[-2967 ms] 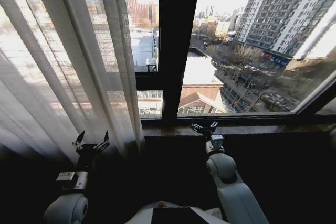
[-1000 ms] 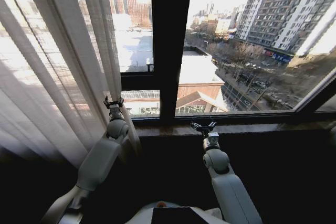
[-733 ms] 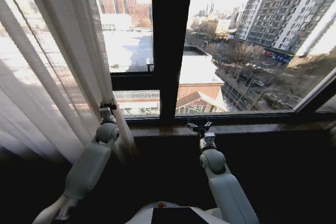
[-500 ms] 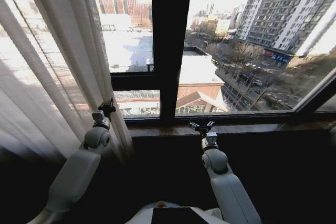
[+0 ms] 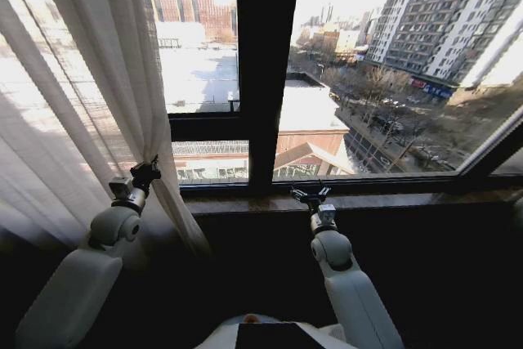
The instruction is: Open the curtains by pulling them apart, changing their state from closed to fully open.
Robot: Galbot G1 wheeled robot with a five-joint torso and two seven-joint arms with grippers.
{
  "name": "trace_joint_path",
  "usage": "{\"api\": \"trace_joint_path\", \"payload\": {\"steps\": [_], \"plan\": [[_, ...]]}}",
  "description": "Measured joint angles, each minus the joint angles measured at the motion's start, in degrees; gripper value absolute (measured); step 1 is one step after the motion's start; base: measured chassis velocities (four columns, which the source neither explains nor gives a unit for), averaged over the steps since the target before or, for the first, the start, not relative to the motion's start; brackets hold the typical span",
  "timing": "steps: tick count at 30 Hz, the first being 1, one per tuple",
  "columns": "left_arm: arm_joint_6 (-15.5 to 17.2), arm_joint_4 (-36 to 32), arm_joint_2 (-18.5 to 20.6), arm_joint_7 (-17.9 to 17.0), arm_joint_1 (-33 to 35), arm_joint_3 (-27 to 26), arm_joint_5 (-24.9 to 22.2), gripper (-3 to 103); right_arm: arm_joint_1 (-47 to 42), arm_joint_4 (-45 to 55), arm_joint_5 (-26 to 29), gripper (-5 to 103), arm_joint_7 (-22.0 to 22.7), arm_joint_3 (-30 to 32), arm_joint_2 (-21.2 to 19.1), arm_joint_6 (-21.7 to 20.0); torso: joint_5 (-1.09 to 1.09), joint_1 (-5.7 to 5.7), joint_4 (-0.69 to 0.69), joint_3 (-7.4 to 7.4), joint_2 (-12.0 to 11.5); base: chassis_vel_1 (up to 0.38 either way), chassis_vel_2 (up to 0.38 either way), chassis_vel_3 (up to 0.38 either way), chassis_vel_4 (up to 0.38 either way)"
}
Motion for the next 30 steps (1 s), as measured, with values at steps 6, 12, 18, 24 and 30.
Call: {"api": "trace_joint_path", "payload": {"steps": [6,12,18,24,30], "plan": [[-0.1,-1.1,-0.1,0.1,1.6,-0.8,-0.2,0,-0.6,1.0,-1.0,100,0.0,-1.2,-0.4,-0.2,0.01,0.0,-0.01,0.0,0.0,0.0,0.0,0.0,0.0],[-0.5,-3.1,-0.2,0.1,4.1,-1.9,-0.2,0,-1.0,1.9,-1.1,100,0.1,-2.5,-1.0,-0.2,0.01,0.0,0.0,0.0,0.0,0.11,0.113,-0.102,-0.121],[-1.1,-4.5,-0.2,0.2,6.4,-3.2,-0.2,0,-1.7,2.6,-1.1,100,0.1,-3.3,-0.9,-0.2,0.0,0.0,0.0,0.0,0.0,0.218,0.226,-0.216,-0.23],[-1.2,-5.8,-1.0,0.2,8.1,-4.3,-0.1,0,-2.3,3.6,-1.0,100,0.1,-3.4,-1.3,-0.2,0.02,0.0,0.0,0.0,0.0,0.293,0.3,-0.29,-0.285],[-1.2,-7.9,-1.7,-0.1,10.2,-6.1,0.1,0,-2.8,4.8,-1.0,100,0.1,-3.9,-1.5,-0.1,0.0,0.01,0.01,0.01,0.0,0.34,0.35,-0.347,-0.337]]}}
